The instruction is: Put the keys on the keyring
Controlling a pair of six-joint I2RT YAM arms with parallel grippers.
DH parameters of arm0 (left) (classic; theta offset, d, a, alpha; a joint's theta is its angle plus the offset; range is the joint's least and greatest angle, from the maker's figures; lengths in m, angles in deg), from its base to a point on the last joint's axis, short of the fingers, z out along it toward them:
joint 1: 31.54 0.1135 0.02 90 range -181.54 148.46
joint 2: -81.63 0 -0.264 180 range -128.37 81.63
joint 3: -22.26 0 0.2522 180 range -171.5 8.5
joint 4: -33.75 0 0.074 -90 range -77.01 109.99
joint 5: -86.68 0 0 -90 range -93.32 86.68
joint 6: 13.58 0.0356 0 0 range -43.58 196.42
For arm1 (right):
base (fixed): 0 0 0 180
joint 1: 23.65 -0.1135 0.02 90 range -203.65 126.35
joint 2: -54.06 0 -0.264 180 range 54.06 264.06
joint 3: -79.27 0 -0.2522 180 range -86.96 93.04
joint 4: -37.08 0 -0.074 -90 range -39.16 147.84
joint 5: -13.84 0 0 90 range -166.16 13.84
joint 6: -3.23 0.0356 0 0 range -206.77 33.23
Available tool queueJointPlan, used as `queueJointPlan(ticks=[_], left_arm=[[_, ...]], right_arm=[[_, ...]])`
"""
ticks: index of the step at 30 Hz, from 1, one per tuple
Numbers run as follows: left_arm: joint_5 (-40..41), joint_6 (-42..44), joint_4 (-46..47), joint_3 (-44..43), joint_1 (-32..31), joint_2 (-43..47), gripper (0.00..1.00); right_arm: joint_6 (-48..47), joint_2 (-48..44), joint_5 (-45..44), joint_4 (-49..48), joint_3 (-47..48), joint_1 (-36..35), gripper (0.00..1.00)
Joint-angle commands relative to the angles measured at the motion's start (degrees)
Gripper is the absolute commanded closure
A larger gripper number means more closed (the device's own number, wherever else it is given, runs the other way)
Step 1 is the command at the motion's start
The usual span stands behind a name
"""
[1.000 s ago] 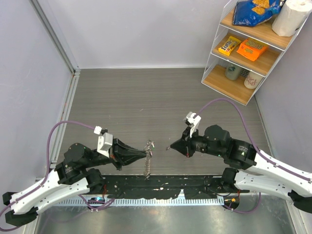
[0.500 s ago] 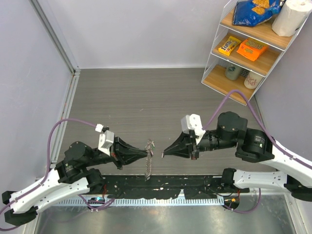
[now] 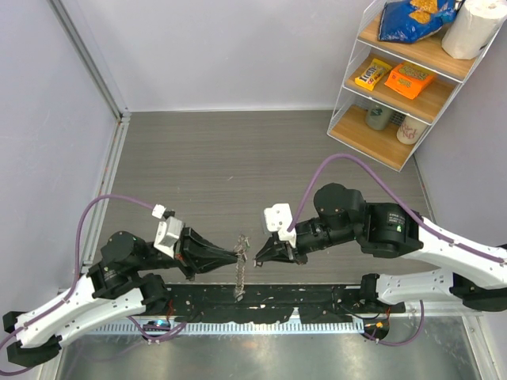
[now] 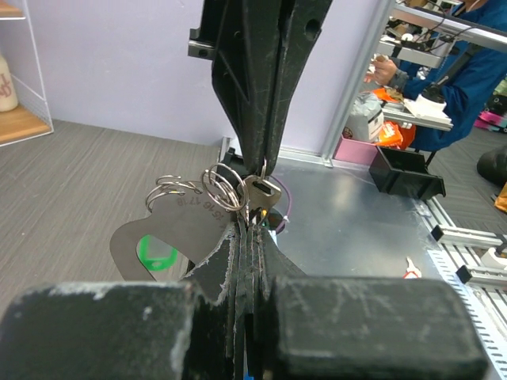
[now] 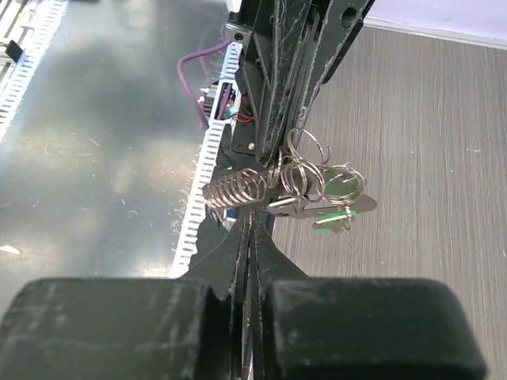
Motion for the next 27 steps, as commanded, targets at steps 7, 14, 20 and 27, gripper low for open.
queueJointPlan(ticks=[7,14,20,27], left_arm=[[-5.6,1.8,6.3,-1.8,0.0,0.8,1.00],[-5.8,2.8,6.6,-1.5,0.0,0.6,1.00],[-6.1,3.7,6.4,-1.2,0.0,1.2,1.00],[-6.1,4.5,6.2,-0.8,0.1,2.1,1.00]], right_arm=[[-0.9,1.2,5.5,-3.7,2.1,-1.2,0.95],[1.6,3.3,8.3,-5.8,2.7,-1.2,0.95],[5.5,3.5,5.5,-9.7,2.9,-1.3,0.95],[7.8,4.2,2.4,-10.2,4.4,-1.3,0.95]])
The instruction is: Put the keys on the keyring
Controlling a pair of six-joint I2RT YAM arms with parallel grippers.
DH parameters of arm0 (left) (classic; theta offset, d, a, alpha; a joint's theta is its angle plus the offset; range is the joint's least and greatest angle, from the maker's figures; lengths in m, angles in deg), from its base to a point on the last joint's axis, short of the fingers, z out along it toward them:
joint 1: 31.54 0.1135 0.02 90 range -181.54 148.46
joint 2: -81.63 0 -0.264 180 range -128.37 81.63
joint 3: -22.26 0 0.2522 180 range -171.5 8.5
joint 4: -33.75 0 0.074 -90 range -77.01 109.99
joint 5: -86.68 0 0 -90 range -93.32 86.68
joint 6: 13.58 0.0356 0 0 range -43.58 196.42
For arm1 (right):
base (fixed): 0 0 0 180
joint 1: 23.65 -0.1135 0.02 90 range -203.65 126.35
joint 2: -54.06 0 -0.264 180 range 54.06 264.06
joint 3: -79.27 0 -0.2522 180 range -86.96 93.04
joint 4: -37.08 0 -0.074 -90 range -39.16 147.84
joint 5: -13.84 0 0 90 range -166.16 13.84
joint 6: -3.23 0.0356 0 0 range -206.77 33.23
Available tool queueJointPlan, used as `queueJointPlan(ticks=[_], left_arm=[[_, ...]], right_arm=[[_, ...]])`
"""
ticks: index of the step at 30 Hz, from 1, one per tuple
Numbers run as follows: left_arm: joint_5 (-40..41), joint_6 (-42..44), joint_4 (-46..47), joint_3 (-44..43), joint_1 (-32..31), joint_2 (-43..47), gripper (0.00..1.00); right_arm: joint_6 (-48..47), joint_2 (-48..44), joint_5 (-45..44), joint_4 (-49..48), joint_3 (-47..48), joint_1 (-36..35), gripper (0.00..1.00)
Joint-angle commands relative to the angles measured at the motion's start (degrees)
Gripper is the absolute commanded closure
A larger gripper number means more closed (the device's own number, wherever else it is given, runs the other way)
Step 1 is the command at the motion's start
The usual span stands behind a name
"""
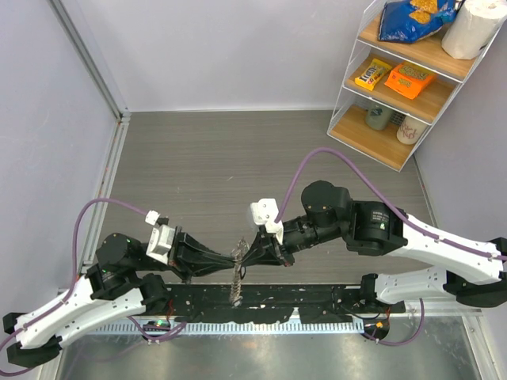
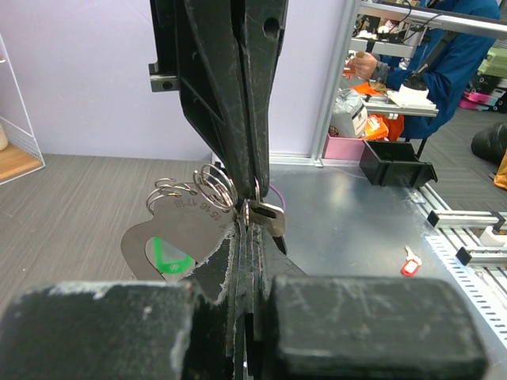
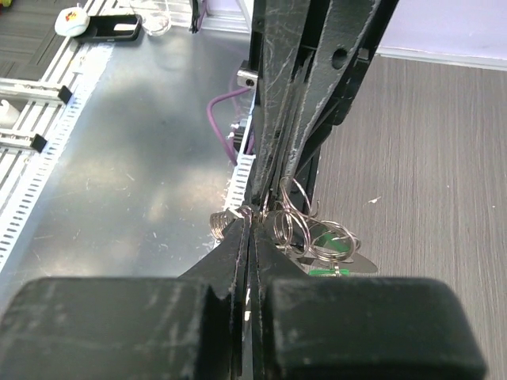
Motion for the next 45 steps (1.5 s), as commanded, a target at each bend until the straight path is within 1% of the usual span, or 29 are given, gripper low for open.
queueJointPlan(ticks=[1,9,21,27,33,38,45], left_arm=[[-0.7,1.5,3.8,-0.7,0.0,1.2,1.00],[0.7,2.1,3.5,-0.7,0.0,1.6,1.00],[8.6,4.0,0.5,-0.7,0.0,2.8,1.00],[8.9,4.5,0.5,-0.5,0.0,3.6,1.00],[8.9,4.6,0.5,-0.3,0.0,4.3,1.00],[8.9,4.6,0.5,-0.1,0.0,4.7,1.00],[9.4,4.7,0.3,0.3,0.0,5.7,1.00]], right_arm=[[2.3,0.3,-2.6,-3.4,3.5,-0.3,0.95],[3.1,1.2,-3.9,-2.2,4.2,-0.3,0.95],[4.0,0.7,-2.5,-1.8,2.3,-0.4,0.95],[6.0,0.1,-6.2,-2.4,0.9,-0.4,0.95],[10.7,-0.9,-10.2,-5.6,-0.8,-0.4,0.95],[13.1,-1.6,-10.5,-8.5,-1.5,-0.4,0.95],[14.8,-1.3,-10.3,-9.9,-0.9,-0.4,0.95]])
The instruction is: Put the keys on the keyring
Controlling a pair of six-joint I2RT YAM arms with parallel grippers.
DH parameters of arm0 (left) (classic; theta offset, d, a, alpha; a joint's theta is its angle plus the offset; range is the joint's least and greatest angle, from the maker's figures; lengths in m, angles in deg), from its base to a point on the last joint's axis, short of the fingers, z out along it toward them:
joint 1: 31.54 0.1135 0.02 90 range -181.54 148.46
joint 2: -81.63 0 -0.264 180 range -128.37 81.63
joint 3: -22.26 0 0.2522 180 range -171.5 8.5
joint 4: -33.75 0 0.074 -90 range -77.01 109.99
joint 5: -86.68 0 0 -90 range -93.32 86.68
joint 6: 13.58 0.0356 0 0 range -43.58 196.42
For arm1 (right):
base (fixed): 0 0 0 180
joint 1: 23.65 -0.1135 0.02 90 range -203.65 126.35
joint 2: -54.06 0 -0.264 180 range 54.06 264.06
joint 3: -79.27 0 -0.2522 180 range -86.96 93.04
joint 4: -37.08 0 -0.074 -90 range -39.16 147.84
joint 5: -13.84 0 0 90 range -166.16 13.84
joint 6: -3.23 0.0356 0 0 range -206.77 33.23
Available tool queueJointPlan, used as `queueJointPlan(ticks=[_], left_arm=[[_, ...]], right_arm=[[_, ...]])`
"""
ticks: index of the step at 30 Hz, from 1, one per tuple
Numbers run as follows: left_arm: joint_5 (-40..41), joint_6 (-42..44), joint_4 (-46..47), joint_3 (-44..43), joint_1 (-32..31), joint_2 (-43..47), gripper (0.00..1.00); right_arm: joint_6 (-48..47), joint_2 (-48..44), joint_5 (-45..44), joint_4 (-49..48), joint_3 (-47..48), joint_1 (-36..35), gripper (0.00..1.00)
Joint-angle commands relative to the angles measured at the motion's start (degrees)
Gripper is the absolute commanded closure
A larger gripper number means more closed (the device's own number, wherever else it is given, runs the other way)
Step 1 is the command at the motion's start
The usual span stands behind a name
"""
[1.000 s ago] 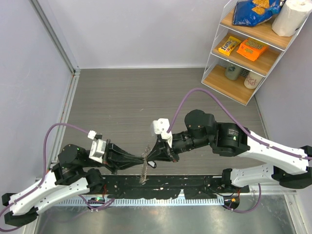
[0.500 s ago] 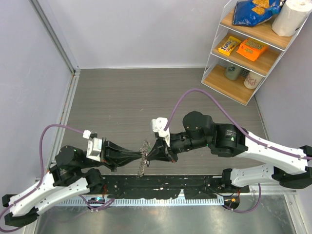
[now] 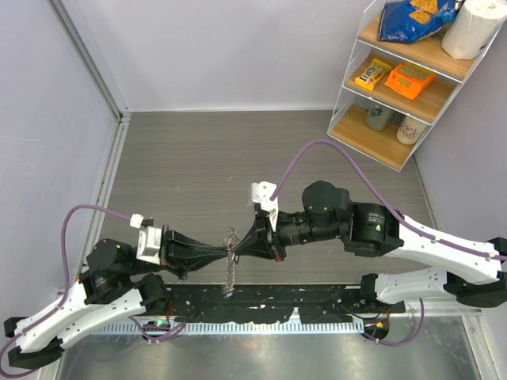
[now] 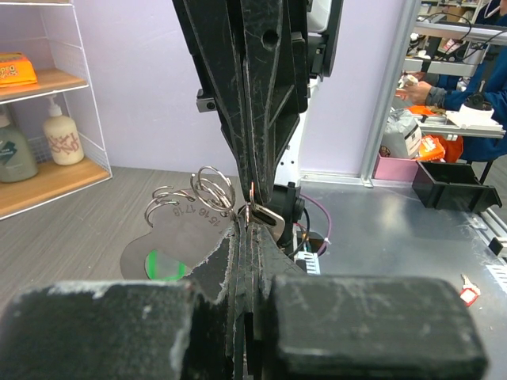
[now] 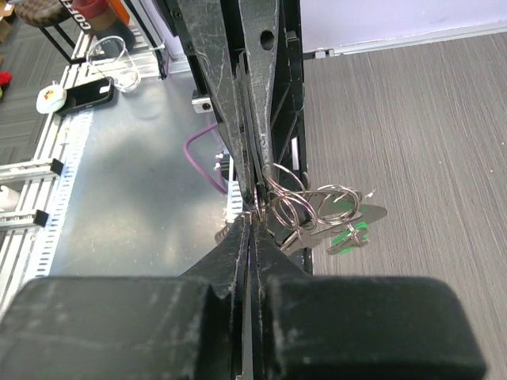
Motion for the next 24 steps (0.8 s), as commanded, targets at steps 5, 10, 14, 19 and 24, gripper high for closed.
queueJointPlan(ticks=[5,10,14,19,24], left_arm=[[1.4,0.6,2.1,0.2,0.1,1.7,1.00],[1.4,0.5,2.2,0.3,0.1,2.2,1.00],[1.6,0.5,2.2,0.3,0.1,2.5,1.00],[2.0,0.4,2.0,0.4,0.0,2.8,1.00],[2.1,0.4,1.8,0.7,0.0,3.2,1.00]], right_arm=[[2.5,-0.5,-1.3,-3.9,1.5,-0.3,0.95],[3.1,0.4,-2.1,-4.0,1.9,-0.3,0.95],[3.7,0.9,-2.0,-4.7,2.2,-0.3,0.95],[4.1,1.6,-1.8,-5.5,2.4,-0.4,0.94],[4.5,1.7,-3.1,-5.8,2.7,-0.3,0.95]])
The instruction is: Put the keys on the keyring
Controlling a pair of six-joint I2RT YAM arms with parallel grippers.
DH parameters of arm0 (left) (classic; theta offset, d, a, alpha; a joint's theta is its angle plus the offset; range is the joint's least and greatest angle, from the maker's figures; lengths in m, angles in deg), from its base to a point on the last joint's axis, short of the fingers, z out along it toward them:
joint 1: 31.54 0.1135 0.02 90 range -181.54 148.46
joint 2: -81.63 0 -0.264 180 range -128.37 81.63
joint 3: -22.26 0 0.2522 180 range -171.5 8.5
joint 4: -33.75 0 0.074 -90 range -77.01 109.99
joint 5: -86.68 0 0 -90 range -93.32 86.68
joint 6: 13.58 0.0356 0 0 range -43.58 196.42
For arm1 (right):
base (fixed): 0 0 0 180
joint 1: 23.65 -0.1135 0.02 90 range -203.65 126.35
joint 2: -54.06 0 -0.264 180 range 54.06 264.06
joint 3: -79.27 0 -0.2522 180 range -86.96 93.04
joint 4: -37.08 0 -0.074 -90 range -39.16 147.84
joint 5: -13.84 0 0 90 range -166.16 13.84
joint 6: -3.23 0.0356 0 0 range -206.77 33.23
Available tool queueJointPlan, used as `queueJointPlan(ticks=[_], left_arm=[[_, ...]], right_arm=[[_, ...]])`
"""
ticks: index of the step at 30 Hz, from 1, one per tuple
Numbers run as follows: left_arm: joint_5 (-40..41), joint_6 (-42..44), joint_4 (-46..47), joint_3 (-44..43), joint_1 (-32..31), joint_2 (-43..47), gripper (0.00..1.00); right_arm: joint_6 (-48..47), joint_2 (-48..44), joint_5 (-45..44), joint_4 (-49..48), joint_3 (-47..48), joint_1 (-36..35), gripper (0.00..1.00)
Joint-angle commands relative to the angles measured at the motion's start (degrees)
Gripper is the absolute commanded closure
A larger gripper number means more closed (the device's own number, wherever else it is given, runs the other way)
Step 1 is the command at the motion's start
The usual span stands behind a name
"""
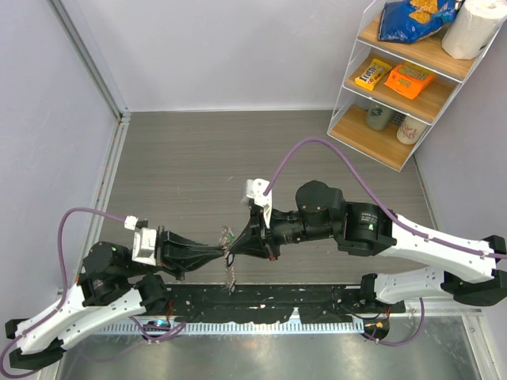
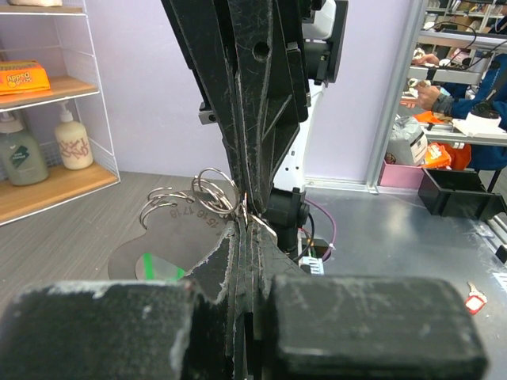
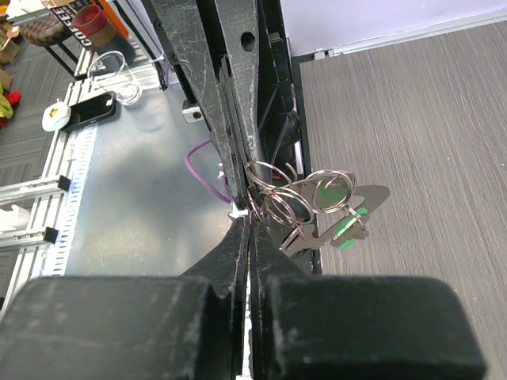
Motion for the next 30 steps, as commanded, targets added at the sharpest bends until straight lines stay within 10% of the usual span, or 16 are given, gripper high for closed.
queueJointPlan(ticks=[1,30], left_arm=[[0.8,0.4,2.3,0.0,0.0,0.9,1.00],[-2.1,-0.2,5.9,2.0,0.0,3.7,1.00]], right_arm=[[1.1,0.0,-2.1,-3.7,2.5,-0.3,0.95],[4.6,-3.8,-2.8,-6.1,-1.9,-0.3,0.95]])
